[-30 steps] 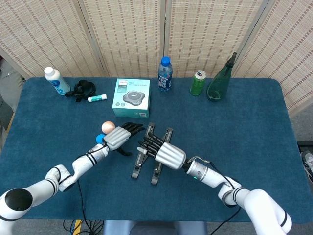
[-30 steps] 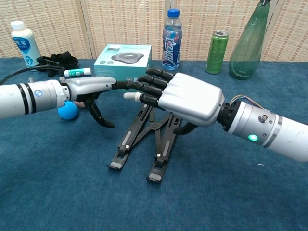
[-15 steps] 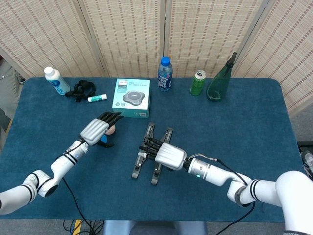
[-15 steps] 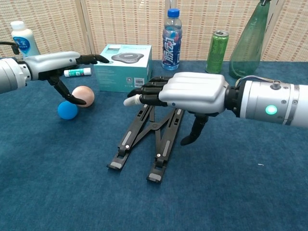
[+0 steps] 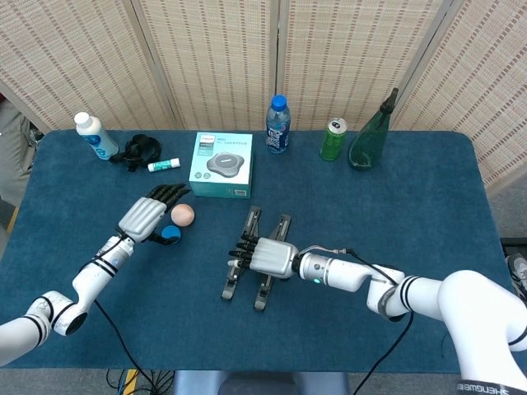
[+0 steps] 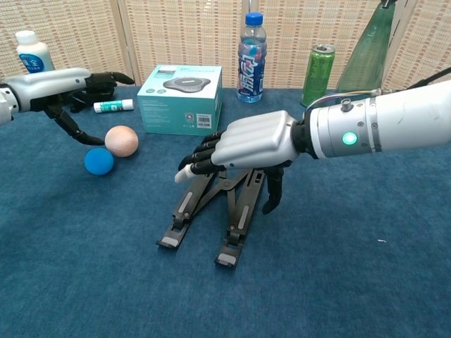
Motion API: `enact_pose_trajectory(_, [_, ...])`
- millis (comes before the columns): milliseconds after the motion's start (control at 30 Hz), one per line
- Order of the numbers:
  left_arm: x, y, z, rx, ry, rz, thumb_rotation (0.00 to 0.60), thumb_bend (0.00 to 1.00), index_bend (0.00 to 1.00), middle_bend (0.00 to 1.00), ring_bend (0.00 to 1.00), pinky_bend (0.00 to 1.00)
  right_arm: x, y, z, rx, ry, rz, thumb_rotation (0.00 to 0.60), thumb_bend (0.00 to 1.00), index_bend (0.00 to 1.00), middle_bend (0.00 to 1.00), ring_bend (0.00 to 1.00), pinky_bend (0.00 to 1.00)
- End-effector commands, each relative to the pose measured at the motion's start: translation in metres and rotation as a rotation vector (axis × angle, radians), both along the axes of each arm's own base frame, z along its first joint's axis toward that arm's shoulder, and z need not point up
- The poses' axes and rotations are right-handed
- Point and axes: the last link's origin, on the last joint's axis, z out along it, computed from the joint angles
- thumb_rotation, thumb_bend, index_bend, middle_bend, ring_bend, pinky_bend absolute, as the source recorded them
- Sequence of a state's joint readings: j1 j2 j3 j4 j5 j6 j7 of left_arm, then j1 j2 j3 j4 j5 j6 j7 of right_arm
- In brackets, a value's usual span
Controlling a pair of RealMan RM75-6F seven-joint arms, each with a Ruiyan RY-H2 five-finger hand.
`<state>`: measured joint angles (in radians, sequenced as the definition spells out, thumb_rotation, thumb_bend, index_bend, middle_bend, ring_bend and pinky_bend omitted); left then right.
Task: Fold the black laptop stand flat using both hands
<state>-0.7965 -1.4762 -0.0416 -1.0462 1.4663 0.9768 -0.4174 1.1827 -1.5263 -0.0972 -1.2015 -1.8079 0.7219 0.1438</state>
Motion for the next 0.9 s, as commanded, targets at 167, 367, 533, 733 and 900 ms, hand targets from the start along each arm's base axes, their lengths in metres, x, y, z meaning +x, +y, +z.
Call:
enact_pose_trajectory(167, [-0.007,-0.001,0.000,-0.002,-0.001,0.019,0.600,0.15,0.00,0.00,0.00,0.02,-0.003,-0.001,-0.019,0.035,0.034,0.002,0.600,0.00,0.00,0.00,0.00,0.00])
enact_pose_trajectory(367, [-0.012,0.000,0.000,0.000,-0.003,0.028,0.600,0.15,0.00,0.00,0.00,0.02,-0.002,-0.007,-0.026,0.046,0.049,-0.008,0.600,0.00,0.00,0.00,0.00,0.00])
enact_pose_trajectory(533, [-0.015,0.000,0.001,0.001,-0.003,0.034,0.600,0.15,0.00,0.00,0.00,0.02,0.000,-0.012,-0.030,0.047,0.047,-0.020,0.600,0.00,0.00,0.00,0.00,0.00])
enact_pose_trajectory(733, [-0.015,0.001,-0.001,-0.002,-0.007,0.034,0.600,0.15,0.00,0.00,0.00,0.02,0.002,-0.015,-0.034,0.061,0.055,-0.044,0.600,0.00,0.00,0.00,0.00,0.00])
enact_pose_trajectory(900, [-0.015,0.000,-0.002,-0.005,-0.010,0.033,0.600,0.15,0.00,0.00,0.00,0.02,0.004,-0.017,-0.035,0.064,0.054,-0.055,0.600,0.00,0.00,0.00,0.00,0.00])
